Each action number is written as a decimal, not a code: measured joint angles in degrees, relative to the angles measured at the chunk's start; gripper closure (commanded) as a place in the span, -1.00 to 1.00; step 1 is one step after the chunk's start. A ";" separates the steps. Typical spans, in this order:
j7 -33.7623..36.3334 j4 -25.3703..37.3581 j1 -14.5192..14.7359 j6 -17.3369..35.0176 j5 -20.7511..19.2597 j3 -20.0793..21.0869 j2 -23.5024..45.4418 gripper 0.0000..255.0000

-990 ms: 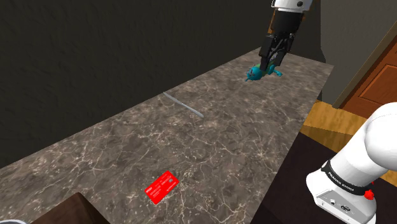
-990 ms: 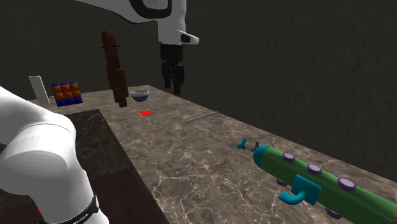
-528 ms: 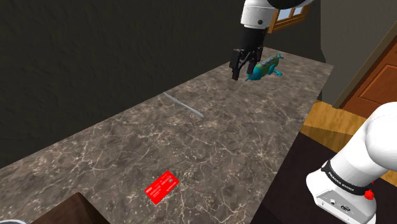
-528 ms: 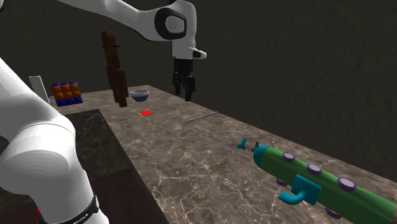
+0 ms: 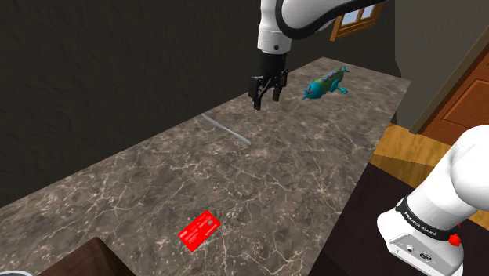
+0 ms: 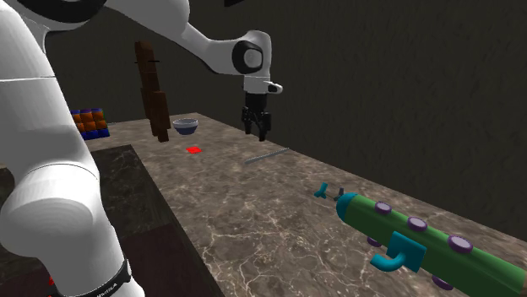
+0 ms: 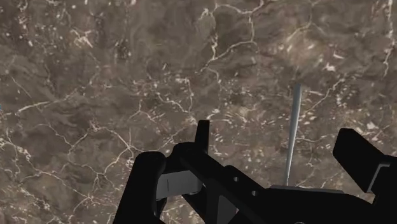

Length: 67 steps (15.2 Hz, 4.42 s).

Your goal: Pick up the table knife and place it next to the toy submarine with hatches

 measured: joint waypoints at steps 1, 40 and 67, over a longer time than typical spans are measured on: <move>0.80 1.79 0.39 0.29 -0.65 0.48 2.18 -1.00; 5.79 19.66 5.04 4.31 -8.36 1.71 25.47 1.00; 4.99 35.17 5.17 -14.96 -7.05 2.36 21.56 1.00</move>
